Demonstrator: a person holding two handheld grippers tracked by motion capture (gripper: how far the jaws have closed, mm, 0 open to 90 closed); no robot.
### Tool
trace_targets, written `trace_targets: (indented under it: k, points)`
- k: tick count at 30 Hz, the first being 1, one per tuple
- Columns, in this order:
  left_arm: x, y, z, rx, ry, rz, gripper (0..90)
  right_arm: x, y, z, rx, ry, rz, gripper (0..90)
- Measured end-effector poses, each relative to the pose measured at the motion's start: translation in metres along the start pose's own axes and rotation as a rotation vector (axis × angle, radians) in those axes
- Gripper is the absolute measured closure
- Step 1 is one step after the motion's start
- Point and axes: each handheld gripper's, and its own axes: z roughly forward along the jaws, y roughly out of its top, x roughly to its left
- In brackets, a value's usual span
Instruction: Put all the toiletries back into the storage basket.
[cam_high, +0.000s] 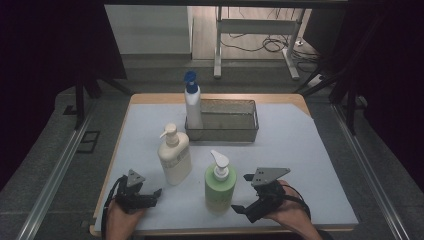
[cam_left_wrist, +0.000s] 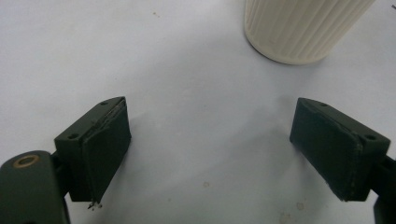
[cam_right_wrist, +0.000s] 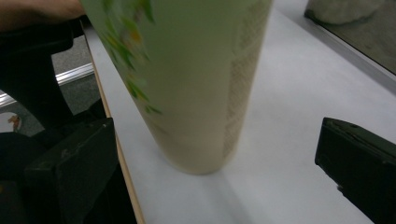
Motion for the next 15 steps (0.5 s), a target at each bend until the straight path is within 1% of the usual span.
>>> trace_targets:
  k: [3, 11, 15]
  points:
    - [0.000, 0.000, 0.000, 0.000, 0.000, 0.000, 12.3, 0.003, 0.007, 0.003, -0.010, 0.009, 0.003, 0.0]
    - [0.000, 0.000, 0.000, 0.000, 0.000, 0.000, 12.3, 0.011, 0.022, 0.013, -0.029, 0.003, -0.022, 0.0]
    - [0.000, 0.000, 0.000, 0.000, 0.000, 0.000, 12.3, 0.013, 0.028, 0.018, -0.049, 0.007, -0.016, 0.0]
